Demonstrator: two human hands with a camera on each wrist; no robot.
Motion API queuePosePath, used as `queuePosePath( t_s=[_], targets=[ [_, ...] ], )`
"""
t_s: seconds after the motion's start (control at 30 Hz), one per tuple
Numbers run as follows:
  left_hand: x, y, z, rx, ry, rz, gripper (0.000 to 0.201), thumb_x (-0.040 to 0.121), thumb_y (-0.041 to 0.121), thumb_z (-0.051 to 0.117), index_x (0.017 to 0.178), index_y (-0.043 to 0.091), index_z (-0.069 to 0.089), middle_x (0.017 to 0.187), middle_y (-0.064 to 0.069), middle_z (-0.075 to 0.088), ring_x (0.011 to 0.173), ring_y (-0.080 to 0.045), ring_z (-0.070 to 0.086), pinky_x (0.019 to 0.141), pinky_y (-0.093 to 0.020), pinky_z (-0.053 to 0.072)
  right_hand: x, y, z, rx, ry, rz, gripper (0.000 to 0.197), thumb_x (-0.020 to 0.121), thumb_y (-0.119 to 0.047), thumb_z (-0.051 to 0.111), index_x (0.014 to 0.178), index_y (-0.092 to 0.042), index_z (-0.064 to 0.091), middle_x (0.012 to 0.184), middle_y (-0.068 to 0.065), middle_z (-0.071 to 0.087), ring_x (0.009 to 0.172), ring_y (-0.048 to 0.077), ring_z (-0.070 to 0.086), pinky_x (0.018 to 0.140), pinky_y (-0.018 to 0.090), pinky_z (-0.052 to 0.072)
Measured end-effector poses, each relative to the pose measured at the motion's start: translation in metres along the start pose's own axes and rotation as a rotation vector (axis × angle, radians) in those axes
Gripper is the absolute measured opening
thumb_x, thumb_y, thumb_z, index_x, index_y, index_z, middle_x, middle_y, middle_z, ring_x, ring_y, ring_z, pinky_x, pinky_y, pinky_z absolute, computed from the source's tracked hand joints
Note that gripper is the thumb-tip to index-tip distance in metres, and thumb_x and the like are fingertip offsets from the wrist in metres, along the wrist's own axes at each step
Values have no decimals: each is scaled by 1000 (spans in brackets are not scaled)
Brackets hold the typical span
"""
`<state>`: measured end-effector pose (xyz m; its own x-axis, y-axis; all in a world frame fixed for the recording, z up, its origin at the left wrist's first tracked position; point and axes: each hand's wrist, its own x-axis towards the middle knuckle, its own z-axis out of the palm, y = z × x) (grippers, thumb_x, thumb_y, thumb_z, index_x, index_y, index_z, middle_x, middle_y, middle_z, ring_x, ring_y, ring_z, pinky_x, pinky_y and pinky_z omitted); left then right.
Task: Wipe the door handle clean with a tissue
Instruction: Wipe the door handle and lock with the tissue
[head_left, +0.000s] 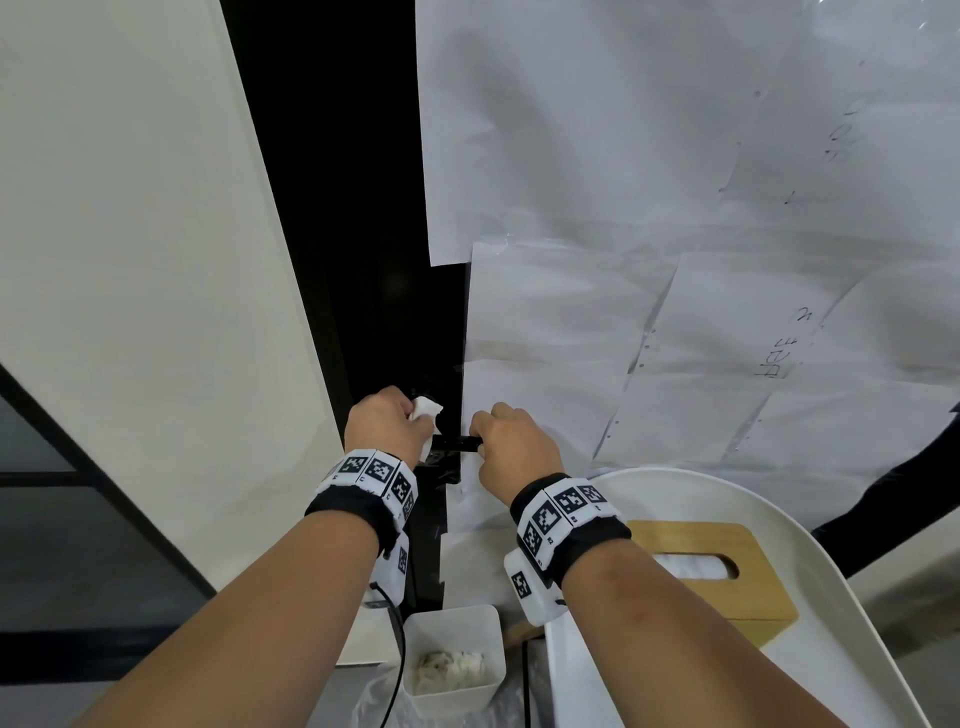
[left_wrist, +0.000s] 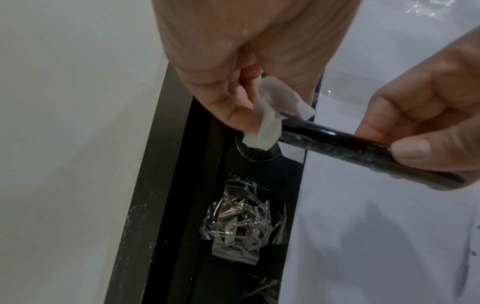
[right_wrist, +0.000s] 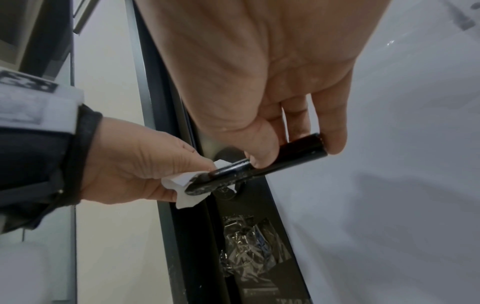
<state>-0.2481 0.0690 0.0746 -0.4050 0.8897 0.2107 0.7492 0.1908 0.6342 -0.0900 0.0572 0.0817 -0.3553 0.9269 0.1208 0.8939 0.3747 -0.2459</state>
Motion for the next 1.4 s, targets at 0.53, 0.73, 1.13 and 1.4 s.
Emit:
queuePosePath(
  t_s=[0.53,0.73,1.13,1.4],
  targets=[
    [-8,-6,-3,24,-47,86,18,91,19,55,95,13,72,81,-11,69,74,-28,64,62,-26,47,-1,-3,-1,-14,-1,-2,24,83,-3,48,104,-11,56,103,9,52,94,27,50,61,34,40],
    [-21,-6,-7,85,-91,193,29,91,14,51,113,15,69,98,-15,66,85,-28,64,73,-32,54,-3,-7,-1,-49,15,13,27,80,2,47,103,-10,52,103,10,51,93,27,49,60,34,38],
    [-13,-16,-9,-90,-81,-88,20,92,24,57,98,6,63,84,-12,66,82,-29,64,65,-26,41,-3,-3,-1,-23,2,-3,28,81,1,45,104,-11,53,102,9,51,93,26,48,59,33,36],
    [-10,-7,-8,-128,-51,-82,21,92,14,52,102,6,68,89,-13,70,81,-26,63,67,-24,41,-1,-3,0,-23,7,-4,26,79,1,46,102,-11,52,101,8,51,90,25,46,58,32,34]
  ],
)
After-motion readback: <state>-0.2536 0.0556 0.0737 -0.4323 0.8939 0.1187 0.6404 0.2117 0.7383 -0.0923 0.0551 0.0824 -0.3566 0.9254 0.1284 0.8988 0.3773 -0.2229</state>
